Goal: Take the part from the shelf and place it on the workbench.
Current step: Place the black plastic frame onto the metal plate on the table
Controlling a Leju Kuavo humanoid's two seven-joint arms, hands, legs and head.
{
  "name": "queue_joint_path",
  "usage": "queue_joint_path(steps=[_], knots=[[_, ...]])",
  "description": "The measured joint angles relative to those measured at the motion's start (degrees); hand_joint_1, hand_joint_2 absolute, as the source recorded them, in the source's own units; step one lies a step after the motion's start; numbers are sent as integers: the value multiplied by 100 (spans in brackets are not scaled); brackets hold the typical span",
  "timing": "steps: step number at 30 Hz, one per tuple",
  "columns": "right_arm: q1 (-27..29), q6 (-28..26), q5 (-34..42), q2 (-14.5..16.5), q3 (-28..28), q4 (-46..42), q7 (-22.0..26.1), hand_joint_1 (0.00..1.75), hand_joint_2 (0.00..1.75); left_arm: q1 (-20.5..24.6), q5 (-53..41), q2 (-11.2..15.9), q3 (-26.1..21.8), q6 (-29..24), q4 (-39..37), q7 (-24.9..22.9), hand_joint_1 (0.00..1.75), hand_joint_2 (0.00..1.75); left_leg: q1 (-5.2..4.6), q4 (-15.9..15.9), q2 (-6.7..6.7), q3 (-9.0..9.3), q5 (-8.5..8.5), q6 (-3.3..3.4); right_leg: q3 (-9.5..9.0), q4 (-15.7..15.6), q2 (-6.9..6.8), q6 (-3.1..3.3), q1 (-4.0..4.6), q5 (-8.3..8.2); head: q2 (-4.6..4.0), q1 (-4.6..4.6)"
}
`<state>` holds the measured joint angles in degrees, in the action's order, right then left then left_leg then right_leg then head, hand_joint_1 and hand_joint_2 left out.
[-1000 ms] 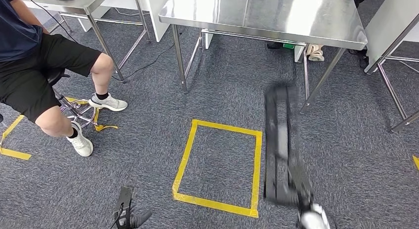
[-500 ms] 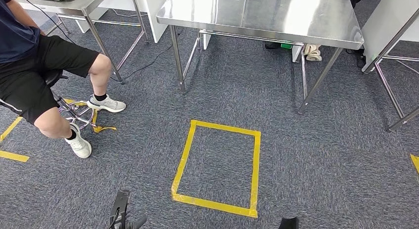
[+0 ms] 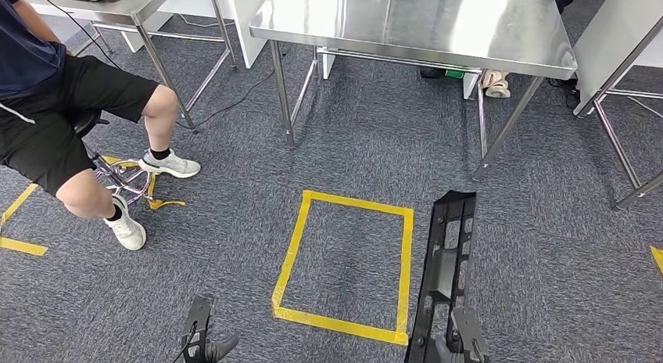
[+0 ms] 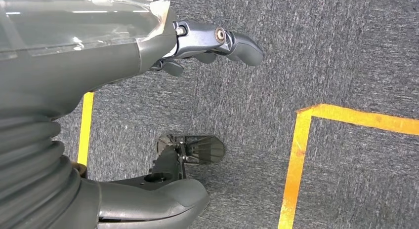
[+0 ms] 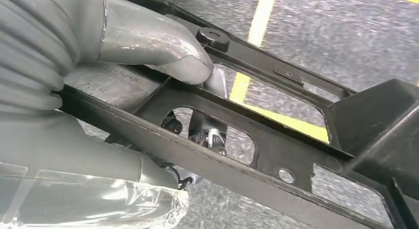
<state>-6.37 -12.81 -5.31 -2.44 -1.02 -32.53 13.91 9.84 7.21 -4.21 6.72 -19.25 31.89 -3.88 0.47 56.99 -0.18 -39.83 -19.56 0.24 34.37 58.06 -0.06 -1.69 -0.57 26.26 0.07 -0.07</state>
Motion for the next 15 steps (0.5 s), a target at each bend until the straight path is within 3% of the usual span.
queue_joint_path(steps=[15], knots=[[117,13,-1,23,-97,-468,53,175,175,8,0,-4,44,14,-3,3,0,175,0,0,0,-5,-7,-5,-21,0,2,0,2,1,0,1]])
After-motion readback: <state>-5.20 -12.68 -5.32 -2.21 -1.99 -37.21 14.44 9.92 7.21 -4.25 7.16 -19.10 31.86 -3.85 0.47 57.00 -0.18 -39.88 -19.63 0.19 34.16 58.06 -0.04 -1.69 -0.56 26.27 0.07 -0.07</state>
